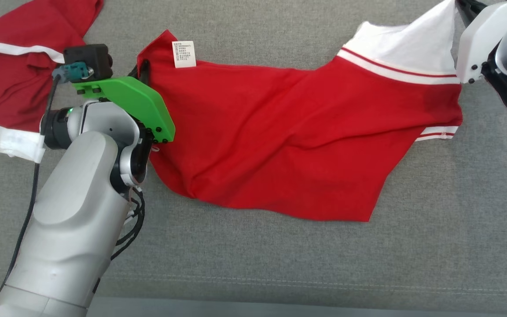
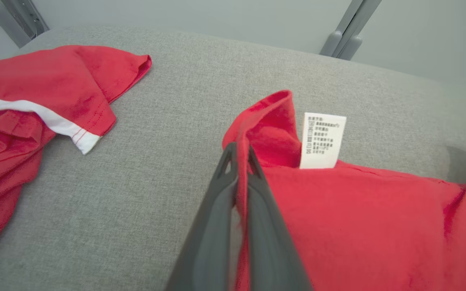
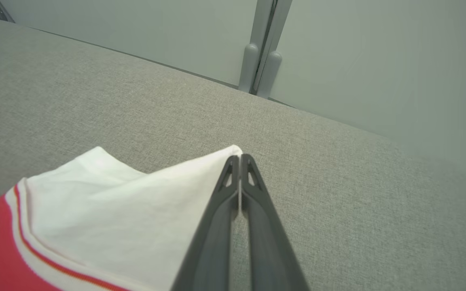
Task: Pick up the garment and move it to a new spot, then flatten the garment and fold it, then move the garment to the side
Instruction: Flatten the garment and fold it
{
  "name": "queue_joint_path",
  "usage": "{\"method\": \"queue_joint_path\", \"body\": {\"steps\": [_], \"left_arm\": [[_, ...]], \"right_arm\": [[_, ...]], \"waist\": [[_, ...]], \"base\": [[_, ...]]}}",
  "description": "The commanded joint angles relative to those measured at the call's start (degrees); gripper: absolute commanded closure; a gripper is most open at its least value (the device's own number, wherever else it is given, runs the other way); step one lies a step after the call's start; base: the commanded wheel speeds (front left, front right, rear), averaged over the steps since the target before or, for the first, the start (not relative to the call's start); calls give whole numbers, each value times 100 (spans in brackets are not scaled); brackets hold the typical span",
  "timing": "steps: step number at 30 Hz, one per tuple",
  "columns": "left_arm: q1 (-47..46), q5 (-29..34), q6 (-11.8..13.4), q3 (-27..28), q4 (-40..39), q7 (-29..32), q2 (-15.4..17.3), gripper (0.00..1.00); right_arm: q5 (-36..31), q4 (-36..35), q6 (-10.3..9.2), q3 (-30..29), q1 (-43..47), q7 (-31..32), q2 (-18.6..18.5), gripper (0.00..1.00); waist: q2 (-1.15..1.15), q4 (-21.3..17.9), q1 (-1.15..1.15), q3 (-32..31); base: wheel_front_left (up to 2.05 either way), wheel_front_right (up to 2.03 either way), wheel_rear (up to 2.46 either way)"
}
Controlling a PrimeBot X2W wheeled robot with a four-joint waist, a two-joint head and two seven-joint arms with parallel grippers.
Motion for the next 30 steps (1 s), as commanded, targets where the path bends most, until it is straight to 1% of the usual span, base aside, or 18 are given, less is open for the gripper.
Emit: {"method": "queue_joint_path", "body": {"steps": [1,4,7,12,19,23,25,30], "left_arm": [[-90,-87,-35,98,-45,-126,6,100],[-83,-339,-134,315,-104,-307,-144,100],[-177,-423,-211,439,-122,-489,-155,100],[-343,-394,-199,543,-94,-760,-171,100],[-493,-444,-281,612,39,-1012,-256,100],[-426,-582,-299,724,120,-1144,-365,100],[-389,-607,-292,740,162,-1150,-356,100],[-308,-810,-372,861,189,-1167,-399,100]], "right_arm": [[-74,74,-10,-99,-94,-234,29,100],[-307,206,-11,-269,-193,-727,100,100],[-586,368,-11,-506,-322,-1275,184,100],[-1126,676,-10,-925,-486,-2038,379,100],[-1629,887,-10,-1284,-463,-2372,734,100],[-1634,868,-10,-1352,-305,-2414,951,100],[-1596,807,-10,-1361,-285,-2430,938,100],[-1580,625,-10,-1358,-221,-2461,916,100]], "waist": [[0,-97,0,-206],[0,-168,0,-415],[0,-254,0,-659],[0,-416,0,-1065],[0,-728,0,-1624],[0,-895,0,-1867],[0,-966,0,-1947],[0,-1105,0,-2125]], "base": [[0,0,0],[0,0,0],[0,0,0],[0,0,0],[0,0,0],[0,0,0],[0,0,0],[0,0,0]]}}
